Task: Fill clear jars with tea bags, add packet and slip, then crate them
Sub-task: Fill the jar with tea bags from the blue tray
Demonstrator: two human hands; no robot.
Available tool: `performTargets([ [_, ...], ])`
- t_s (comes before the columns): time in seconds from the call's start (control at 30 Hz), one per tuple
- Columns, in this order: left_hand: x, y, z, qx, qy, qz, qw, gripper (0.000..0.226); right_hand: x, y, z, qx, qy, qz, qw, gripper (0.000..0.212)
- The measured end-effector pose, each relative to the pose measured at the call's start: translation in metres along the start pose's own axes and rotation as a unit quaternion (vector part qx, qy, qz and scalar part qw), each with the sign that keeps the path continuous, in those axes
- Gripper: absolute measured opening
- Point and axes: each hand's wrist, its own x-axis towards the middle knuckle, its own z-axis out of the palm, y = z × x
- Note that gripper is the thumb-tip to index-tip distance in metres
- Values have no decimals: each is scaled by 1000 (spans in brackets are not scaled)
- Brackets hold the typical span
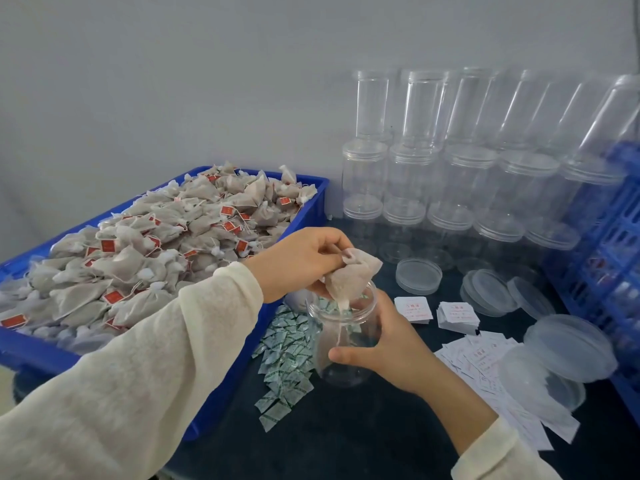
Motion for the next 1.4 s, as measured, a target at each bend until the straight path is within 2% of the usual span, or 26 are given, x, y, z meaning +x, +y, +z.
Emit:
performTargets([
  [0.27, -2, 14, -16, 2, 47, 34, 998, 13, -4, 6, -2, -13, -7, 2, 1000, 85],
  [0.43, -5, 22, -26, 91, 76, 67, 991, 17, -5, 8, -5, -15, -5, 5, 1000, 87],
  [0.6, -5, 20, -19, 188, 51, 68, 979, 8, -7, 7, -5, -17, 4, 2, 1000, 86],
  [0.8, -3, 18, 0, 272, 12, 76, 959, 16, -7, 4, -5, -19, 3, -9, 1000, 86],
  [0.9, 0, 18, 8, 298, -8, 86, 951, 7, -6, 5, -4, -17, 5, -11, 1000, 84],
  [1.07, 7, 10, 25, 388, -34, 99, 915, 7, -4, 3, -6, -9, 14, -5, 1000, 83],
  [1.13, 10, 6, 28, 404, -54, 99, 908, 8, -3, 3, -8, -3, 21, -1, 1000, 86],
  [1.2, 13, 5, 24, 382, -70, 96, 916, 7, -3, 5, -10, 2, 24, 3, 1000, 90],
  [1.27, 19, 5, 13, 340, -42, 113, 933, 10, -4, 8, -12, 9, 24, 9, 1000, 92],
  [1.33, 30, 1, -4, 286, 65, 149, 944, 10, -5, 10, -15, 14, 27, 18, 999, 91],
  [1.4, 43, -10, -21, 287, 166, 146, 932, 12, -6, 13, -19, 20, 38, 26, 999, 90],
])
